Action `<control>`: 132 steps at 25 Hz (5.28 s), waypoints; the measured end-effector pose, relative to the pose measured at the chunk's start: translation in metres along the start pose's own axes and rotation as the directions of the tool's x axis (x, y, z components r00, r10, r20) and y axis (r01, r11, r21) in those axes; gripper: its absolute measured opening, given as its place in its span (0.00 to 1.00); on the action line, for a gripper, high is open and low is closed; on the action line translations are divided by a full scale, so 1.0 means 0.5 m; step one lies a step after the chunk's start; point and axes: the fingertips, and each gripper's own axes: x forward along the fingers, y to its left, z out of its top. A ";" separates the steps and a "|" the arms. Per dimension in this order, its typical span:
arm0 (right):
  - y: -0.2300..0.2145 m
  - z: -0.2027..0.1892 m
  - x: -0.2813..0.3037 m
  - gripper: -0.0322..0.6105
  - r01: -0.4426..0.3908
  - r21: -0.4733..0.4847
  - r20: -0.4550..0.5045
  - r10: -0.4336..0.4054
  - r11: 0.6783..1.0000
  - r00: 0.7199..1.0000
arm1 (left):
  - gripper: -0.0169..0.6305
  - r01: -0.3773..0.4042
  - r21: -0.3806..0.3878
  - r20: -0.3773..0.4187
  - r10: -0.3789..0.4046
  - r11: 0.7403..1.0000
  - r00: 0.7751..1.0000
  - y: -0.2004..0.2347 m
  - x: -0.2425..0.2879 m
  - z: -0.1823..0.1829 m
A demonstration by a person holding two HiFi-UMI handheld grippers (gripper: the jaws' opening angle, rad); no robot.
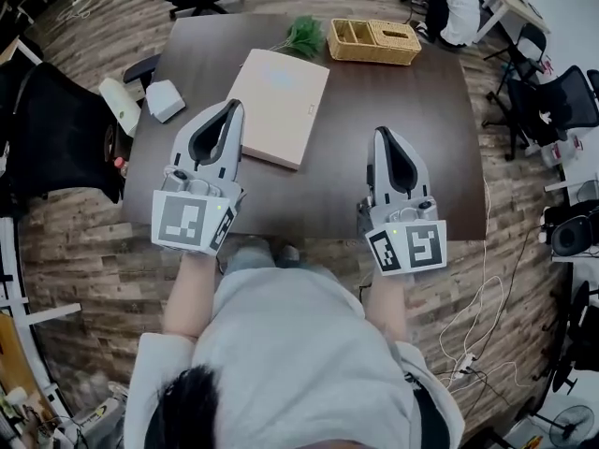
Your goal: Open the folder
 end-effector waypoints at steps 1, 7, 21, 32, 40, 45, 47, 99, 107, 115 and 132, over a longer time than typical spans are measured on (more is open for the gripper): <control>0.001 -0.009 0.008 0.07 -0.004 0.006 -0.008 0.004 1.000 1.000 | 0.04 0.000 0.009 -0.011 0.000 1.000 1.000 0.003 0.002 -0.008; 0.013 -0.075 0.054 0.07 -0.002 0.026 -0.083 0.004 1.000 0.997 | 0.04 0.019 0.027 -0.111 -0.016 0.999 0.994 0.037 0.018 -0.084; 0.016 -0.302 0.117 0.07 0.129 0.145 -0.326 -0.076 0.981 0.942 | 0.04 0.267 0.130 -0.329 -0.212 0.955 0.920 0.075 0.072 -0.279; 0.031 -0.468 0.140 0.07 0.235 0.199 -0.502 -0.107 0.952 0.858 | 0.04 0.601 0.183 -0.505 -0.450 0.778 0.737 0.028 0.080 -0.447; 0.051 -0.581 0.141 0.07 0.295 0.231 -0.626 -0.091 0.927 0.774 | 0.04 0.740 0.220 -0.591 -0.516 0.636 0.620 0.009 0.056 -0.524; 0.054 -0.639 0.144 0.07 0.320 0.217 -0.696 -0.084 0.922 0.713 | 0.07 0.784 0.246 -0.620 -0.530 0.570 0.579 0.008 0.049 -0.550; 0.056 -0.652 0.145 0.07 0.324 0.211 -0.712 -0.082 0.922 0.697 | 0.13 0.805 0.246 -0.635 -0.538 0.539 0.554 0.007 0.043 -0.563; 0.062 -0.672 0.148 0.07 0.300 0.158 -0.758 -0.080 0.941 0.647 | 0.12 0.712 0.184 -0.629 -0.475 0.677 0.615 -0.001 0.027 -0.602; 0.064 -0.671 0.148 0.07 0.302 0.167 -0.759 -0.074 0.939 0.647 | 0.11 0.604 0.070 -0.551 -0.474 0.794 0.687 0.017 0.038 -0.576; 0.064 -0.669 0.151 0.07 0.261 0.105 -0.773 -0.087 0.960 0.628 | 0.06 0.378 -0.159 -0.413 -0.409 0.912 0.814 0.084 0.062 -0.492; 0.055 -0.659 0.138 0.07 0.257 0.076 -0.771 -0.107 0.963 0.628 | 0.06 -0.191 -0.641 -0.290 -0.004 0.743 0.957 0.311 -0.026 -0.454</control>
